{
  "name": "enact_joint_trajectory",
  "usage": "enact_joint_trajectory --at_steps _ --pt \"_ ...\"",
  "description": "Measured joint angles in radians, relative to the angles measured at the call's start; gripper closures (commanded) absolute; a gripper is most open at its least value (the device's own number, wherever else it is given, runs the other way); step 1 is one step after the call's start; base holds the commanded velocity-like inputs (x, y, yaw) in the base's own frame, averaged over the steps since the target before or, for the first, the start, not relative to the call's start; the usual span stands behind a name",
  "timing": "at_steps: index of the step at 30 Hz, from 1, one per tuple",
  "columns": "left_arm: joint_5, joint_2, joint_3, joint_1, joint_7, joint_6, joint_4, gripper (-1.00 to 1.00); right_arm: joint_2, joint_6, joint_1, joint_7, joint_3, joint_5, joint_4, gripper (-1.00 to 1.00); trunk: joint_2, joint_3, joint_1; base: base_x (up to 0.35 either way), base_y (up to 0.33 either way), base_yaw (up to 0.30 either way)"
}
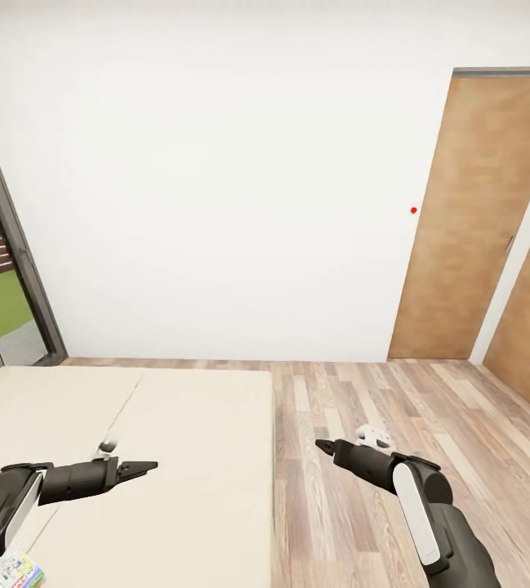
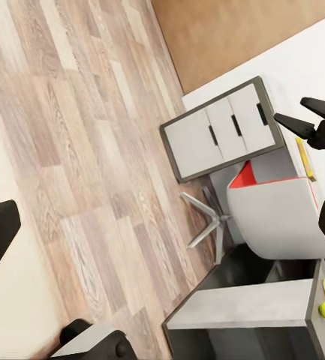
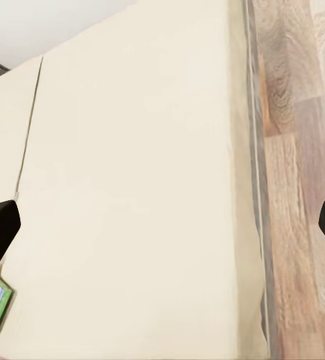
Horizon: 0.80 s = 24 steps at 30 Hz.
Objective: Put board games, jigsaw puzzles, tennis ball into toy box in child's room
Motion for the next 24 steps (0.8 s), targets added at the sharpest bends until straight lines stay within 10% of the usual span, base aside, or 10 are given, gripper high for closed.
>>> enact_joint_trajectory --at_steps 24 --pt "0.0 0.0 0.0 0.0 0.0 0.0 0.0 -1.0 0.001 -0.001 0.0 0.002 -0.037 0.0 0.029 -1.0 0.0 0.0 0.0 0.0 0.166 -0.055"
